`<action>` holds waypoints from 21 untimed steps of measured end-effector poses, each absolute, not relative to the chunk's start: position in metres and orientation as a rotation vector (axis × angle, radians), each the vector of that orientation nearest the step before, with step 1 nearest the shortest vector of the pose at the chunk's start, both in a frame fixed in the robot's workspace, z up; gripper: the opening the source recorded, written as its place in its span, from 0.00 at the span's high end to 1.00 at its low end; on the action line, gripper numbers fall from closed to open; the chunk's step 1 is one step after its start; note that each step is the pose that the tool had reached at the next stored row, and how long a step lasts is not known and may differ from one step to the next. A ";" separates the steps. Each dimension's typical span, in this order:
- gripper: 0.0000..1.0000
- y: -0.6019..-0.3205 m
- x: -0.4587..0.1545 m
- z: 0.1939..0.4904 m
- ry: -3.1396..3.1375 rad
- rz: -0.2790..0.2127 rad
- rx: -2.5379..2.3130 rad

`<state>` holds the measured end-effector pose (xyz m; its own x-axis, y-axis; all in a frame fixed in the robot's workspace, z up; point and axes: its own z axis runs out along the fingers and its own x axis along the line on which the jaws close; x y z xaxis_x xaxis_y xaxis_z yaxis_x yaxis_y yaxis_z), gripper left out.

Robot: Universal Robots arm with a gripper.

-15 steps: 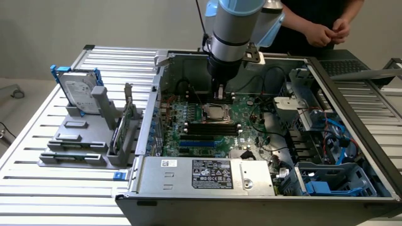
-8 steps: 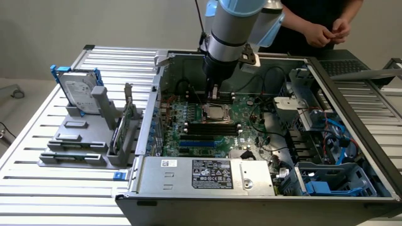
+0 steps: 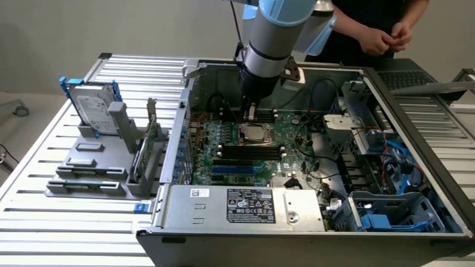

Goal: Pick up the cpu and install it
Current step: 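Close the cpu cover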

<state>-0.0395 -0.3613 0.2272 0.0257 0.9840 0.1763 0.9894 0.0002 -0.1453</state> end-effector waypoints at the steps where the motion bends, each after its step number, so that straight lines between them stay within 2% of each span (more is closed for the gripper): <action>1: 0.89 -0.361 -0.040 0.225 -2.046 -0.034 -2.072; 21: 0.89 -0.361 -0.040 0.207 -2.035 -0.015 -2.065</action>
